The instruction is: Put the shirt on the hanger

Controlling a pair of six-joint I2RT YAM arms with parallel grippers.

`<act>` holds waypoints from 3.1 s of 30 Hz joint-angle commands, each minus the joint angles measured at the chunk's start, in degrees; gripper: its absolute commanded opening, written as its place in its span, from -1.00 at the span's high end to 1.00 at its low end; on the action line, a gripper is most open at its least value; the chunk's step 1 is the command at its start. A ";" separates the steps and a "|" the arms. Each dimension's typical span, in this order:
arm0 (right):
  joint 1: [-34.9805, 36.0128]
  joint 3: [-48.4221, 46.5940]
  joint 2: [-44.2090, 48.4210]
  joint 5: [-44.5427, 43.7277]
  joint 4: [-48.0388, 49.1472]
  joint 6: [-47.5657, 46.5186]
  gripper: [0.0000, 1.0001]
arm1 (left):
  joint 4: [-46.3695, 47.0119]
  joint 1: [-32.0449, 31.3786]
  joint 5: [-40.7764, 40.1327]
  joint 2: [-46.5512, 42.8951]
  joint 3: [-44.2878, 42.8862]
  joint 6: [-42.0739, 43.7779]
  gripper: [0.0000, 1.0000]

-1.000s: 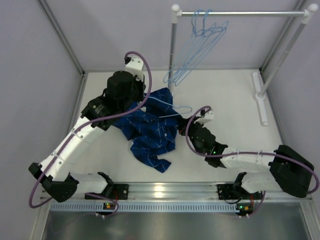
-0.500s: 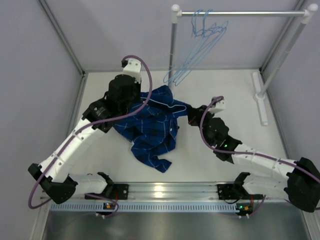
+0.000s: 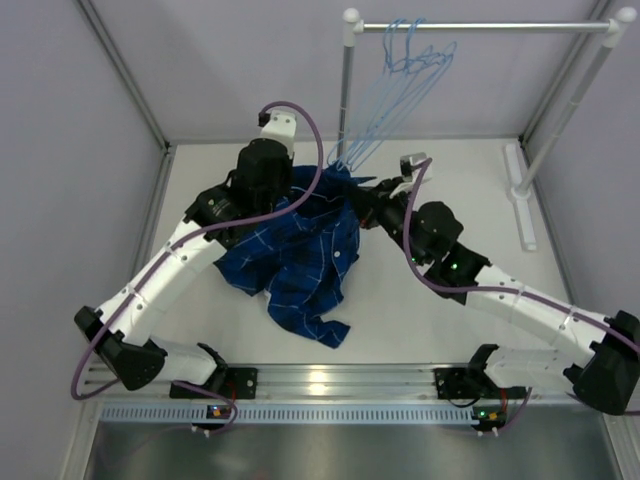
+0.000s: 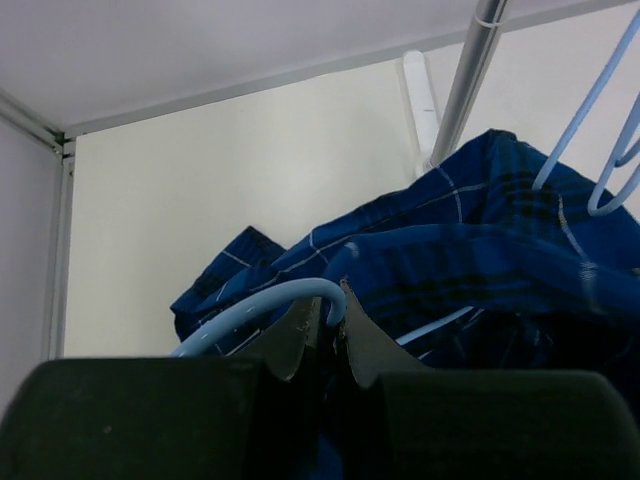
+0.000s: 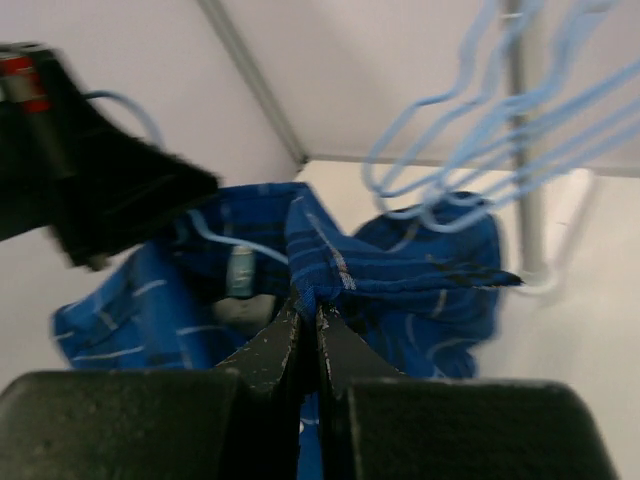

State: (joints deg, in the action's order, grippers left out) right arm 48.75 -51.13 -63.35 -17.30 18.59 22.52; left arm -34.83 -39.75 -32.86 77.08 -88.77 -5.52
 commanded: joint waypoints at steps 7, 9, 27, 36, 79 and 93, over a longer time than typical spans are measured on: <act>8.55 -9.33 -9.24 13.15 2.24 0.15 1.00 | 3.36 -0.16 10.27 -0.17 -6.76 -1.69 1.00; 9.43 -11.26 -10.03 14.48 2.24 0.41 1.00 | 3.89 -0.16 9.40 0.00 -6.42 -2.21 1.00; 16.20 -2.29 -5.81 15.54 4.79 5.60 1.00 | 11.45 5.82 7.55 -1.32 -5.43 -4.33 1.00; 16.64 -11.26 -15.57 12.20 2.77 2.18 1.00 | 8.38 5.82 12.21 2.28 -19.75 3.75 1.00; 16.55 -16.23 -30.81 -2.91 8.99 -7.77 -0.99 | -3.93 5.82 20.47 9.58 -51.06 10.97 1.00; 16.11 -43.29 -49.43 -11.00 6.03 -14.25 -0.99 | -3.93 5.73 18.80 5.89 -51.76 10.79 1.00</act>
State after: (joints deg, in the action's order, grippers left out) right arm 65.08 -97.86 -118.04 -24.95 23.20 11.84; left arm -43.72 -34.04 -12.95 83.83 -138.69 5.06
